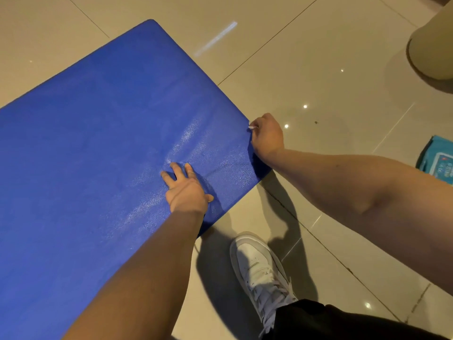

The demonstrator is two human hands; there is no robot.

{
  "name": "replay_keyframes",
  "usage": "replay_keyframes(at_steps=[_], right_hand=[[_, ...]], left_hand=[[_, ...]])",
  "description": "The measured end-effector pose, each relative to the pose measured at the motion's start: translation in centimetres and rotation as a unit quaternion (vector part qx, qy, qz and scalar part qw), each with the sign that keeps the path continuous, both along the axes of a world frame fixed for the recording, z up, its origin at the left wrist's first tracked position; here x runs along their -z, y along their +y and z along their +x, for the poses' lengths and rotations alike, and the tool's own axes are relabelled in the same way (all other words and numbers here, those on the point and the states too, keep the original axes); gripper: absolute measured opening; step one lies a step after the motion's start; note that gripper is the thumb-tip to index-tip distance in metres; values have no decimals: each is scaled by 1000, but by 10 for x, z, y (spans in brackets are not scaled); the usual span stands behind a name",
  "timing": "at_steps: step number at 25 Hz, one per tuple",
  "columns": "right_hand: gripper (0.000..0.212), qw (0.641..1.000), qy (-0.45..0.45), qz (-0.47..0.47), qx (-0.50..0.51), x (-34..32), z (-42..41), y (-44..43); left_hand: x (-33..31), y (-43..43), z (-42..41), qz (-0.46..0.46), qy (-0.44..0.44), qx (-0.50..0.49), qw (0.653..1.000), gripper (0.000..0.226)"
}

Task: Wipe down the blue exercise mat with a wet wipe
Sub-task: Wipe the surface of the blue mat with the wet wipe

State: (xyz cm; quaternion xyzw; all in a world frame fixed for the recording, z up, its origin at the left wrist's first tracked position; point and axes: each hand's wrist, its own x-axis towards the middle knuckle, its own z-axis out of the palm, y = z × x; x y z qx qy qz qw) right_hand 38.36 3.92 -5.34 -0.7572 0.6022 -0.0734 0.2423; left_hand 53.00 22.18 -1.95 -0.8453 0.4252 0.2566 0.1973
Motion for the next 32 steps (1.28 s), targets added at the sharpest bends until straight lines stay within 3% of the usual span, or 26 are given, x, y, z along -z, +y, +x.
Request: replay_keyframes(at_steps=[4,8,10,12,15,19,21,24,27,29,32], right_hand=[[19,998,-31,22,-55,2,29,50],[17,964,-61,50,-253,-2,50,104],[15,945,-43,38,-322,0,45,86],[15,959,0,19,-282,-1,42,44],[19,989,48,-12,-142,-4,31,-16],[21,998,42,-1,-48,-5,39,-12],[19,997,14,14,-77,-1,56,21],[21,977,-14,50,-207,-3,75,71],[22,954,-4,42,-296,-8,70,52],[23,964,18,20,-264,-10,62,21],[21,991,42,-16,-128,-9,50,-26]], left_hand=[[-1,-2,-1,10,0,-1,1000,111],[0,-3,2,13,4,-2,1000,112],[0,-3,2,13,6,-4,1000,111],[-1,-2,3,11,13,-2,1000,111],[-2,-1,3,11,15,-4,1000,110],[-1,-3,2,16,9,-3,1000,111],[-2,-4,2,23,10,-5,1000,112],[0,-4,3,18,8,-6,1000,113],[1,-2,4,10,17,-11,1000,112],[1,-2,4,10,20,-12,1000,111],[1,-2,5,14,20,-10,1000,112]])
